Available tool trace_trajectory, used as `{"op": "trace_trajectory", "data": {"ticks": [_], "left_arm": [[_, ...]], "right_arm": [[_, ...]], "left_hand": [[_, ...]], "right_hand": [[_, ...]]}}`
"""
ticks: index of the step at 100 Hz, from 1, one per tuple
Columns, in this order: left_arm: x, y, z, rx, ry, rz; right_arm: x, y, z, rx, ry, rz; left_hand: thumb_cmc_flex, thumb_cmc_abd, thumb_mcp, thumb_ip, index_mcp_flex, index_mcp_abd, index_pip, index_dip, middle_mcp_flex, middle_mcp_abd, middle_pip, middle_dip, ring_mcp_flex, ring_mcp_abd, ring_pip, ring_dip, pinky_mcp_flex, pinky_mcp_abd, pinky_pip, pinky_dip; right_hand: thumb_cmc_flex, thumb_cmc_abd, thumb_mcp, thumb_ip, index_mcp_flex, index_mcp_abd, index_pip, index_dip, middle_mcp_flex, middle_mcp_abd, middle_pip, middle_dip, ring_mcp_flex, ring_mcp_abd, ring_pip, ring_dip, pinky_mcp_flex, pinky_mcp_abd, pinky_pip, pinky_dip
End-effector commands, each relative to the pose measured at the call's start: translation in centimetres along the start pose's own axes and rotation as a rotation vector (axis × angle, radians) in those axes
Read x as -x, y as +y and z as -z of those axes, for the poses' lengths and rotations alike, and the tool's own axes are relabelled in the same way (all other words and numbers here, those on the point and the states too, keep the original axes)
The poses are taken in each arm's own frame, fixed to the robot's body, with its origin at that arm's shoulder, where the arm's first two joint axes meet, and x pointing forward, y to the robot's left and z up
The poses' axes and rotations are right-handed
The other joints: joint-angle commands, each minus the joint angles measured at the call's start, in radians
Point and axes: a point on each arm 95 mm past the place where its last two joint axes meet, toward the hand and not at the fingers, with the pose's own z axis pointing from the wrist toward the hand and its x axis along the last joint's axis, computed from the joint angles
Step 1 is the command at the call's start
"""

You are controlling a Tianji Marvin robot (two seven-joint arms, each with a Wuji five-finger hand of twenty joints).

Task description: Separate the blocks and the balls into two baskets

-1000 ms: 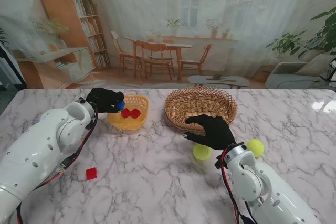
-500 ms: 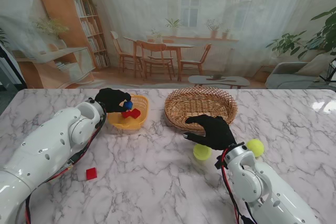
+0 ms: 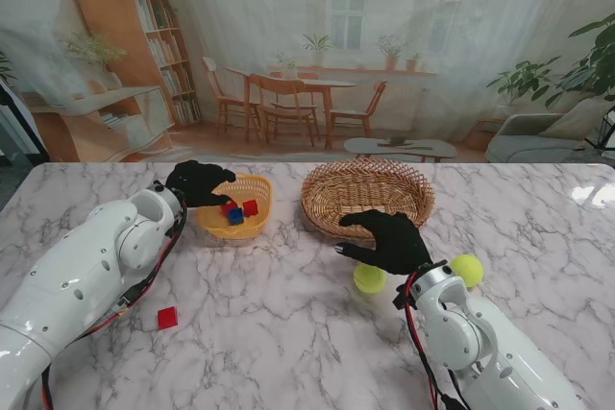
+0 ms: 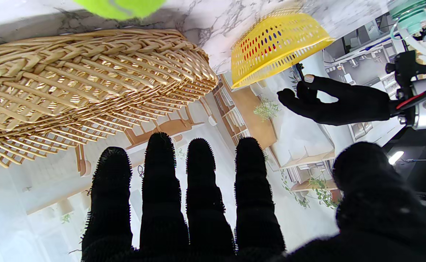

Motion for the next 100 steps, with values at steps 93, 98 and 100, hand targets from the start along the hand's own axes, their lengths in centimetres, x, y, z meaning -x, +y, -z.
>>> {"op": "trace_trajectory", "data": {"ticks": [93, 98, 100], "left_arm": [[0.4, 2.7, 13.1, -0.050, 0.069, -0.168], [0.4, 3.1, 13.9, -0.054, 0.067, -0.171], [0.4, 3.2, 14.2, -0.053, 0.067, -0.173]], "right_arm": [[0.1, -0.1, 0.1, 0.000, -0.013, 0.002], [0.1, 0.0, 0.1, 0.001, -0.014, 0.001], [0.1, 0.0, 0.1, 0.002, -0.014, 0.001]], "left_hand": [[-0.051, 0.090, -0.060, -0.028, 0.058, 0.000, -0.085, -0.013, 0.004, 0.028, -0.093, -0.049, -0.060, 0.040, -0.132, -0.111, -0.077, 0.052, -0.130, -0.036], [-0.052, 0.091, -0.060, -0.028, 0.059, -0.001, -0.086, -0.012, 0.004, 0.028, -0.096, -0.050, -0.064, 0.041, -0.136, -0.117, -0.082, 0.052, -0.136, -0.040], [-0.052, 0.091, -0.060, -0.029, 0.058, -0.001, -0.087, -0.012, 0.004, 0.030, -0.097, -0.050, -0.065, 0.042, -0.137, -0.119, -0.083, 0.052, -0.138, -0.041]], "right_hand": [[0.020, 0.035, -0.018, 0.024, 0.020, 0.007, 0.002, 0.014, 0.002, -0.002, -0.011, 0.009, 0.002, 0.001, -0.007, 0.013, -0.017, 0.017, -0.005, 0.007], [0.020, 0.035, -0.017, 0.024, 0.020, 0.007, 0.002, 0.014, 0.001, -0.003, -0.012, 0.009, 0.002, 0.000, -0.007, 0.013, -0.017, 0.017, -0.006, 0.007], [0.021, 0.035, -0.017, 0.024, 0.020, 0.007, 0.002, 0.014, 0.001, -0.003, -0.012, 0.009, 0.001, 0.002, -0.007, 0.013, -0.017, 0.018, -0.006, 0.007]]}}
